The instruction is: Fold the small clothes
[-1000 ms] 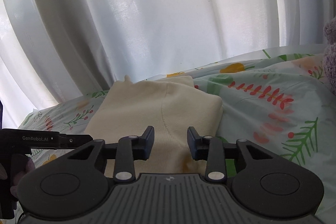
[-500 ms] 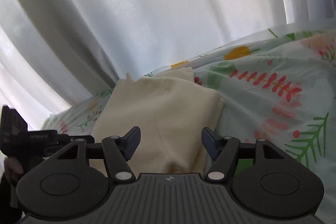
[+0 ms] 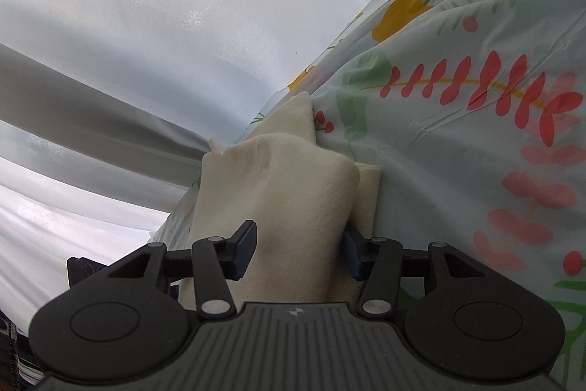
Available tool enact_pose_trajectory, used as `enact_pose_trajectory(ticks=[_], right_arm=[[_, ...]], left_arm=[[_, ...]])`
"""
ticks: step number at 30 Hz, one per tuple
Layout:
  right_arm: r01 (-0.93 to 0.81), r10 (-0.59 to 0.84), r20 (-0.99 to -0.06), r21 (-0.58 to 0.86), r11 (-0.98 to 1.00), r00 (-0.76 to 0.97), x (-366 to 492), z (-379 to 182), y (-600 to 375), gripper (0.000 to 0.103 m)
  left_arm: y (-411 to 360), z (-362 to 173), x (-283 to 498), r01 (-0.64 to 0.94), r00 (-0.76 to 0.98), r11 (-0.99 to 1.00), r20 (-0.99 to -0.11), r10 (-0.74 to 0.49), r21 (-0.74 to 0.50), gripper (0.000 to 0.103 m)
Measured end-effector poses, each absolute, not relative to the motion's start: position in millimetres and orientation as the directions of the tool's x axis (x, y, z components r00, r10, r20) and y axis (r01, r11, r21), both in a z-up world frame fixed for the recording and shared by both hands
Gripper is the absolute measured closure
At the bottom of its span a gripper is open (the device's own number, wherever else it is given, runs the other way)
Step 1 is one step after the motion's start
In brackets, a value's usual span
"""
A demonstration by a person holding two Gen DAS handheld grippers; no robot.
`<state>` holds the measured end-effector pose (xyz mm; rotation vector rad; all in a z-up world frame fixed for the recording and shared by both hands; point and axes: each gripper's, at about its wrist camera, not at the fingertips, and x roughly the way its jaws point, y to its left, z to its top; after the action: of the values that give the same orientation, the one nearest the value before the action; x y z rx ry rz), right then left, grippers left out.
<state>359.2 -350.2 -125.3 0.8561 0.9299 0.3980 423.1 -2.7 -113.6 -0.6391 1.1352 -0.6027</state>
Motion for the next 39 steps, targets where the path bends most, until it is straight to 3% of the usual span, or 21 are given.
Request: enact_pose_trajectory(ticks=[11, 13, 15, 23, 31, 39], right_arm=[[0.066, 0.628, -0.565, 0.769, 0.636, 0.535, 353.8, -123.5, -365.7, 0.053], [0.085, 0.610, -0.587, 0.754, 0.651, 0.532, 354.6, -124.2, -368.2, 0.047], [0.081, 0.622, -0.579, 0.763, 0.642, 0.526, 355.9, -126.0, -371.3, 0.046], [0.042, 0.705, -0.512, 0.822, 0.567, 0.491, 368.7, -137.9, -357.7, 0.054], [0.050, 0.721, -0.492, 0.841, 0.539, 0.488, 377.2, -143.4, -335.1, 0.065], [-0.011, 0.708, -0.452, 0.839, 0.544, 0.542, 361.5, -107.8, -314.3, 0.068]], left_arm=[[8.9, -113.5, 426.7, 0.092, 0.312, 0.670, -0.618, -0.722, -0.736, 0.033], [7.5, -112.5, 428.1, 0.099, 0.305, 0.669, -0.618, -0.725, -0.736, 0.033], [5.7, -113.7, 428.6, 0.108, 0.296, 0.661, -0.610, -0.735, -0.743, 0.033], [0.2, -114.5, 430.6, 0.124, 0.291, 0.659, -0.608, -0.739, -0.742, 0.033], [-10.3, -109.1, 429.3, 0.136, 0.313, 0.712, -0.652, -0.691, -0.689, 0.058], [-11.8, -71.7, 411.4, 0.187, 0.369, 0.715, -0.626, -0.686, -0.673, 0.064]])
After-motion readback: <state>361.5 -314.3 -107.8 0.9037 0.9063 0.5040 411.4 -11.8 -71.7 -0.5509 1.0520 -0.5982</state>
